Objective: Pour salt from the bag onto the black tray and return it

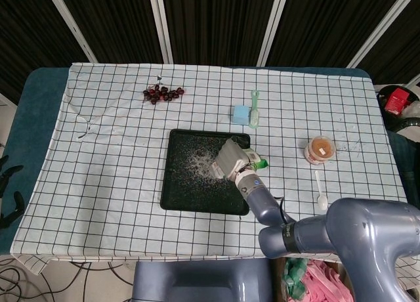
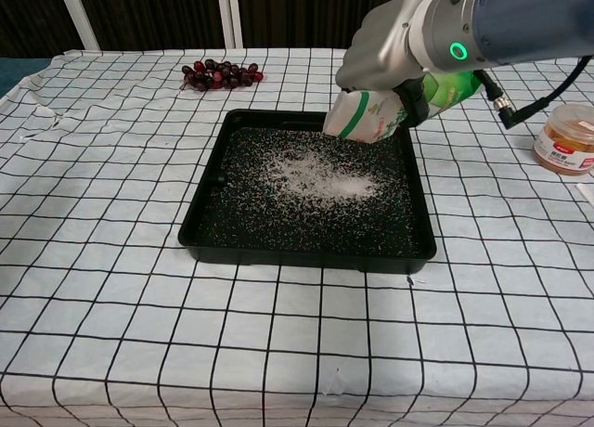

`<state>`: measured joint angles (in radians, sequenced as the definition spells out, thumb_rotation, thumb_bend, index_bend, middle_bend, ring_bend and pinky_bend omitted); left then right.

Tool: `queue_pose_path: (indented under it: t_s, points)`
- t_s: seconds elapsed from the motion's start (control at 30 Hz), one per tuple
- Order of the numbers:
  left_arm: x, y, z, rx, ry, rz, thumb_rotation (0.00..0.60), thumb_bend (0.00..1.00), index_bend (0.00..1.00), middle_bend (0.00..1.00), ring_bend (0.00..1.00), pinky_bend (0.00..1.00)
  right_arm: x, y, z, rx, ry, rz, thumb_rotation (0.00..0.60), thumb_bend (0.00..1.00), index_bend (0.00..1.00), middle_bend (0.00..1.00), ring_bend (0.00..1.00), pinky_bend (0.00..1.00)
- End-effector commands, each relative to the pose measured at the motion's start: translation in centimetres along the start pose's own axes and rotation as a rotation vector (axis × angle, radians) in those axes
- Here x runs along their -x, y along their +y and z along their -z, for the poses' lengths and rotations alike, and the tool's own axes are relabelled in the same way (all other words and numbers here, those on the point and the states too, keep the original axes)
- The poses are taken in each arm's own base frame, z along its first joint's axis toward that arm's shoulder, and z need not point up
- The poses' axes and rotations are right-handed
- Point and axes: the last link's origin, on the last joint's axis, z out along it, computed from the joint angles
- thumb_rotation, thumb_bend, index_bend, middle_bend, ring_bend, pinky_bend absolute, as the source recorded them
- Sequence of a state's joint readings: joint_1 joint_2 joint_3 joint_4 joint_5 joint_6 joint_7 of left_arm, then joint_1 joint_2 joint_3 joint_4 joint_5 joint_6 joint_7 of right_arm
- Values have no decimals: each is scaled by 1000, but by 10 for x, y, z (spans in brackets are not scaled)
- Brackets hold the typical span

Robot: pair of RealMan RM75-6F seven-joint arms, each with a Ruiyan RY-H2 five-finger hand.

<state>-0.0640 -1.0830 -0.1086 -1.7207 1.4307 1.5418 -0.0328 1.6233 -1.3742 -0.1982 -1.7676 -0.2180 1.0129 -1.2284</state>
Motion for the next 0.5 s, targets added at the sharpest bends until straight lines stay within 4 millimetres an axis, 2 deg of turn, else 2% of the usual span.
queue_pose_path:
  t_s: [0.03,0.5]
  points:
    - [0,0,0,0,0,0,600,650,204,25,0,18,1,-2,0,-5,-3,10,600,380,334,363,472,413]
    - [0,0,0,0,1,0,600,649,204,25,0,18,1,-2,2,-6,-6,-23,600,380,334,367,472,411]
